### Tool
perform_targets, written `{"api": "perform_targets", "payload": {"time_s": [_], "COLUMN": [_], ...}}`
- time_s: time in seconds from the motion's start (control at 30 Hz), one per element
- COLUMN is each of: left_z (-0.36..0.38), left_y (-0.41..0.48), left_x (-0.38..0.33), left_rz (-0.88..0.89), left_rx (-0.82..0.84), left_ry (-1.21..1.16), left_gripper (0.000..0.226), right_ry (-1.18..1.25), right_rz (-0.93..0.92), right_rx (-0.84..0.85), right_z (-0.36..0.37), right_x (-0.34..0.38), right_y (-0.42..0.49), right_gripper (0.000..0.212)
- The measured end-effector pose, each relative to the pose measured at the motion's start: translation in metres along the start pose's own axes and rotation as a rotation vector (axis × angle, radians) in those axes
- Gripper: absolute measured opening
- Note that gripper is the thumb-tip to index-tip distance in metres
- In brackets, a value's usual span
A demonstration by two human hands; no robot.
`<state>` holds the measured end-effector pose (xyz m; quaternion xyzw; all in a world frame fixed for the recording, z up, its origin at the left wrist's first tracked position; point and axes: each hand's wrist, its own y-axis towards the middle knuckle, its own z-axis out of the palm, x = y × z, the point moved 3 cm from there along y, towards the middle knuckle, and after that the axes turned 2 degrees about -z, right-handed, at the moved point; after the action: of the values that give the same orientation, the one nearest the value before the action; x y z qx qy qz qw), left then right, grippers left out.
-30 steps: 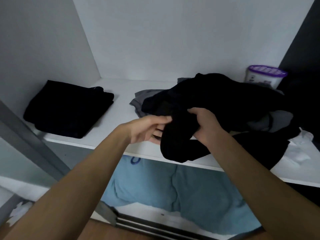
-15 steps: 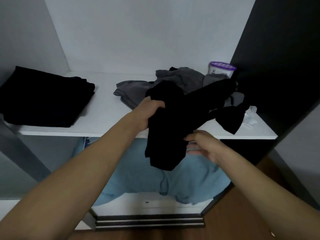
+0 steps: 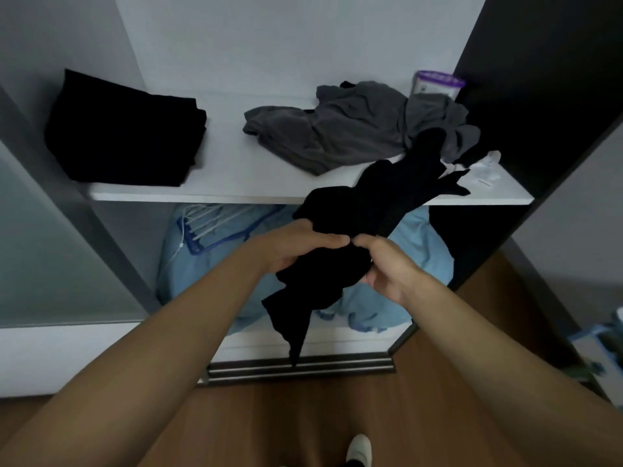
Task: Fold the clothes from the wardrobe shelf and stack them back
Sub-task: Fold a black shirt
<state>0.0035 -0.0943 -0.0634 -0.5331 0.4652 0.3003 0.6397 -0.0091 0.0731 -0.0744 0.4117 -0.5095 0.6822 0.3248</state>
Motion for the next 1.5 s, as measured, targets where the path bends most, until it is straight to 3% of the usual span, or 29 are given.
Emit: {"api": "perform_targets", "payload": {"time_s": [0.1,0.23,0.43,0.53,0.67,0.87,0.97,1.03,1.1,1.17,1.23,1.27,1.33,1.5], "left_z": [0.0,0.006,0.007,0.006,0.033,0.11,0.144,0.159,0.17,0.181,0.195,0.203,0.219,0.242], "left_y": [-0.009,-0.017,-0.034,-0.046,-0.058,-0.077,-0.092,-0.097,-0.102,-0.109,-0.113,-0.114,-0.117,-0.116], "left_x": [0.026,0.059,0.112,0.139,0.173,0.197,0.197,0.188,0.177,0.164,0.154,0.149,0.141,0.139], "left_rz": [-0.059,-0.097,-0.185,-0.258,-0.348,-0.476,-0.529,-0.411,-0.265,-0.13,-0.005,0.024,0.018,0.018], "left_rx": [-0.1,-0.2,-0.415,-0.504,-0.529,-0.438,-0.352,-0.37,-0.439,-0.447,-0.289,-0.182,-0.024,0.09], "left_ry": [-0.018,-0.026,-0.246,-0.324,-0.201,0.045,0.21,0.317,0.3,0.269,0.326,0.381,0.468,0.501], "left_gripper": [0.058,0.057,0.046,0.04,0.05,0.061,0.036,0.024,0.039,0.071,0.08,0.079,0.07,0.049], "right_ry": [0.048,0.007,-0.056,-0.007,-0.01,-0.179,-0.477,-0.624,-0.746,-0.907,-1.031,-1.048,-1.061,-0.918], "right_rz": [0.043,0.117,0.149,0.097,0.073,-0.169,-0.293,-0.322,-0.34,-0.407,-0.483,-0.503,-0.533,-0.629], "right_rx": [-0.031,-0.036,-0.033,-0.147,-0.189,0.063,0.265,0.364,0.449,0.525,0.576,0.597,0.614,0.503], "right_z": [-0.003,-0.001,-0.012,-0.04,-0.086,-0.118,-0.122,-0.121,-0.119,-0.115,-0.111,-0.111,-0.113,-0.125], "right_x": [-0.026,-0.057,-0.1,-0.108,-0.102,-0.08,-0.069,-0.065,-0.066,-0.068,-0.073,-0.076,-0.08,-0.079], "right_y": [-0.006,-0.012,-0.024,-0.035,-0.058,-0.108,-0.135,-0.149,-0.16,-0.172,-0.182,-0.187,-0.195,-0.201], "right_gripper": [0.022,0.022,0.044,0.042,0.029,0.021,0.034,0.049,0.036,0.026,0.032,0.043,0.041,0.031]}}
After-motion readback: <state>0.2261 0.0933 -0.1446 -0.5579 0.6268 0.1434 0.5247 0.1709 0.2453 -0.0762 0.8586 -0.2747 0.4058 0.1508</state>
